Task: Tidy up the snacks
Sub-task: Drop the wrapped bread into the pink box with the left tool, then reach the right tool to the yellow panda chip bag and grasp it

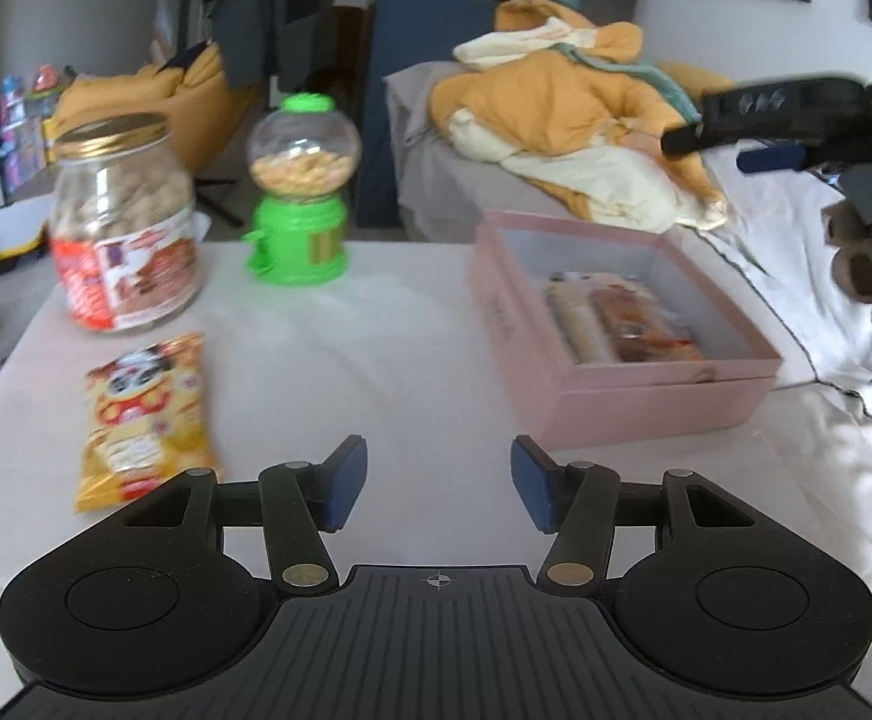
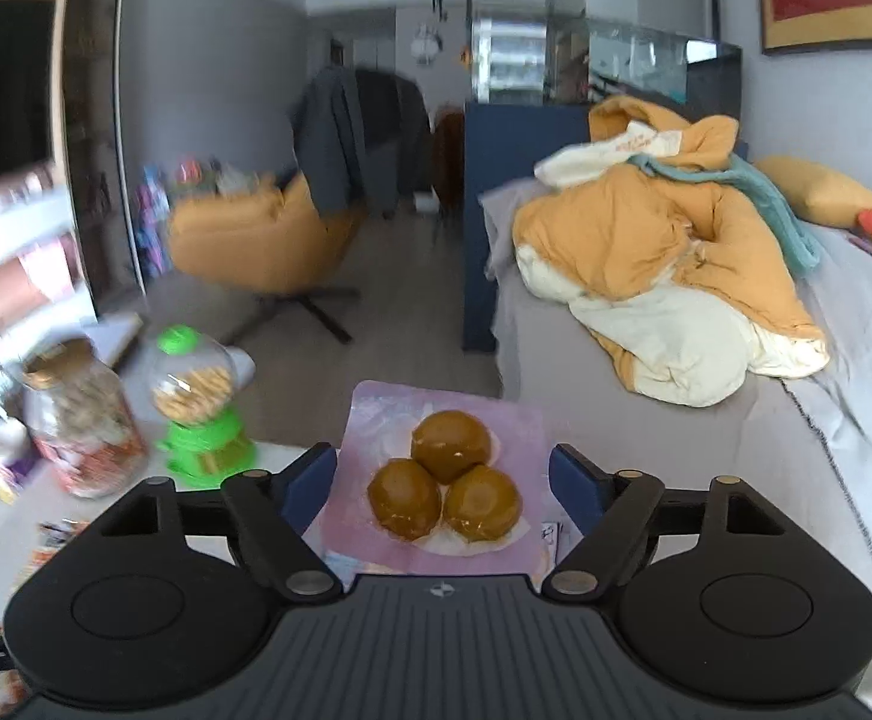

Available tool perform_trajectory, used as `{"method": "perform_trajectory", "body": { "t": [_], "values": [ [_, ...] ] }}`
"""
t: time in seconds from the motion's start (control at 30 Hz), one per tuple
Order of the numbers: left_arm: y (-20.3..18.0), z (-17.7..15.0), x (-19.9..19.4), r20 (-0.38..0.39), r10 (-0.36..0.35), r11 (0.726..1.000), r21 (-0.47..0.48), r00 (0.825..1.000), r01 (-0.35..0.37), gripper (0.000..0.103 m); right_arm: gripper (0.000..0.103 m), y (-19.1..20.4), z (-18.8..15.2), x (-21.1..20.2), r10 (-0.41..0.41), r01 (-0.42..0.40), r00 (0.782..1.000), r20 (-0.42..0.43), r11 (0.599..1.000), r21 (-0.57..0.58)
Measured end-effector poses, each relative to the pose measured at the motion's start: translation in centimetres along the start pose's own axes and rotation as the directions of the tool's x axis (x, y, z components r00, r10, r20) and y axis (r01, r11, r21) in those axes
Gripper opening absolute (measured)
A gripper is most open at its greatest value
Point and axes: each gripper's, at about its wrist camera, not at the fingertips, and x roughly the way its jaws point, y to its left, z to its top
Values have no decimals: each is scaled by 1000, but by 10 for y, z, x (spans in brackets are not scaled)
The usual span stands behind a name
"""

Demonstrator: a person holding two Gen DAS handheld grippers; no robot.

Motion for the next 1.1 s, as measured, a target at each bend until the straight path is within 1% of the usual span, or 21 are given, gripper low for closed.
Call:
{"method": "perform_trajectory", "body": {
  "t": [0.03, 0.1, 0.2, 0.3, 0.37, 0.43, 0.5, 0.57, 0.63, 0.7, 0.77, 0.83, 0.87, 0.9, 0.93, 0.97, 1.0, 1.03, 1.07, 1.1],
  "values": [
    [6, -2, -2, -1, 1, 1000, -5, 1000, -1, 59, 78, 6, -1, 9, -27, 27, 999, -22, 1000, -11],
    [20, -9, -7, 1, -3, 1000, -31, 1000, 3, 59, 78, 18, -9, 19, -42, 40, 997, -65, 999, -33],
    [45, -21, -19, 22, -12, 996, -92, 1000, 14, 59, 78, 31, -27, 22, 1, -4, 995, -104, 1000, -29],
    [70, -33, -35, 48, -1, 989, -148, 999, 8, 59, 78, 31, -39, 22, 48, -45, 989, -137, 999, 25],
    [85, -43, -45, 60, 23, 982, -189, 998, -11, 59, 78, 27, -41, 22, 86, -75, 983, -163, 995, 70],
    [104, -53, -54, 67, 58, 970, -242, 996, -40, 59, 78, 31, -44, 22, 135, -118, 970, -201, 988, 95],
    [122, -61, -62, 70, 89, 955, -290, 994, -65, 59, 78, 42, -44, 25, 204, -183, 952, -230, 977, 110],
    [139, -68, -69, 67, 120, 939, -330, 991, -91, 59, 78, 57, -45, 24, 289, -266, 927, -239, 956, 125],
    [150, -73, -74, 67, 137, 928, -356, 988, -105, 59, 78, 77, -47, 22, 407, -383, 888, -216, 912, 145],
    [157, -78, -77, 67, 142, 920, -377, 988, -107, 59, 78, 102, -49, 22, 482, -461, 847, -224, 876, 143],
    [163, -83, -79, 74, 136, 916, -388, 988, -97, 59, 78, 130, -51, 30, 496, -480, 824, -273, 868, 129],
    [165, -88, -80, 80, 124, 918, -387, 989, -84, 59, 78, 157, -55, 43, 511, -496, 794, -329, 858, 135],
    [166, -91, -80, 82, 121, 921, -381, 989, -81, 59, 78, 167, -57, 49, 512, -499, 785, -348, 856, 135],
    [166, -93, -81, 82, 118, 924, -373, 990, -79, 59, 77, 178, -60, 53, 500, -491, 788, -360, 862, 123],
    [167, -96, -81, 82, 112, 927, -368, 990, -75, 59, 76, 191, -62, 57, 464, -464, 807, -365, 881, 94],
    [168, -98, -81, 82, 104, 928, -368, 991, -67, 59, 67, 200, -64, 59, 420, -431, 831, -366, 901, 55],
    [170, -100, -82, 85, 91, 927, -371, 992, -53, 59, 56, 215, -66, 61, 344, -375, 865, -366, 927, -15],
    [171, -101, -83, 89, 81, 927, -374, 993, -42, 59, 52, 226, -70, 62, 289, -336, 886, -362, 939, -75],
    [173, -102, -84, 94, 71, 927, -375, 993, -31, 59, 52, 239, -72, 62, 243, -308, 902, -355, 942, -137],
    [173, -104, -86, 100, 60, 927, -376, 993, -18, 58, 52, 249, -74, 62, 226, -300, 909, -351, 938, -174]
  ]
}}
